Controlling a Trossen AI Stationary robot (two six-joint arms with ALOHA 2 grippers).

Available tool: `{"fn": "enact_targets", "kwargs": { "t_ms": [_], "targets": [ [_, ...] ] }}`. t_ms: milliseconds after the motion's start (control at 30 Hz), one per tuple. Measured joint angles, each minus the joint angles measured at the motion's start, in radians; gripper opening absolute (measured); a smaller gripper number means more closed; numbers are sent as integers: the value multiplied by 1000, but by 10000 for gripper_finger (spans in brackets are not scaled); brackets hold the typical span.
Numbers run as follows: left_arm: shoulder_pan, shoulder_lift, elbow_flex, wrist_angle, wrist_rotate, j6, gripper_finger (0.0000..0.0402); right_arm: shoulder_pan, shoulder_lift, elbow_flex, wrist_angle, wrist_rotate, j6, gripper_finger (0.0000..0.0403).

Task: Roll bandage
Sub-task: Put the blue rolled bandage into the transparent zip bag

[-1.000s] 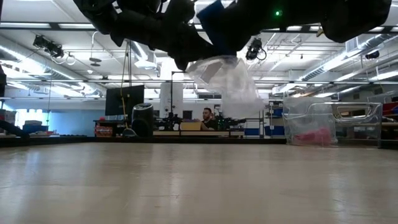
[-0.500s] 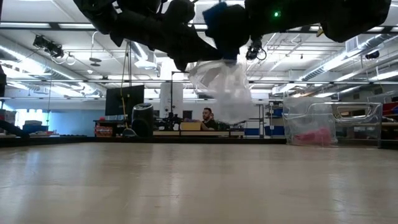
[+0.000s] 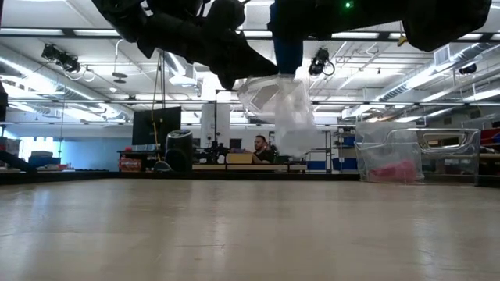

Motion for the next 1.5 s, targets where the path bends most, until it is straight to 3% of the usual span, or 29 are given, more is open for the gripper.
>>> {"fn": "enact_targets", "kwargs": {
  "t_ms": [67,367,533,800,967,1033,1300,1400,1500],
  "targets": [
    [0,0,0,11,0,-3,0,0,0,0,-5,-19,24,46],
    [0,0,0,30,3,-1,0,-45,1,0,-5,-134,156,47],
    [-6,0,0,31,6,7,0,-70,1,0,-117,-172,246,47],
    [-6,0,0,2,-20,9,0,-46,1,0,-244,-82,266,47],
    [-9,0,0,-18,-41,10,0,-25,1,0,-275,-107,292,47],
    [-9,0,0,-25,-44,11,0,-26,0,0,-298,-109,327,71],
    [-11,0,0,-90,-113,24,0,-15,-2,16,-324,-131,391,258],
    [-12,0,-9,-80,-107,19,0,-7,-5,42,-357,-127,387,297],
    [-12,0,-41,-34,-71,-2,0,-5,-5,71,-426,-104,388,309]
  ]
}}
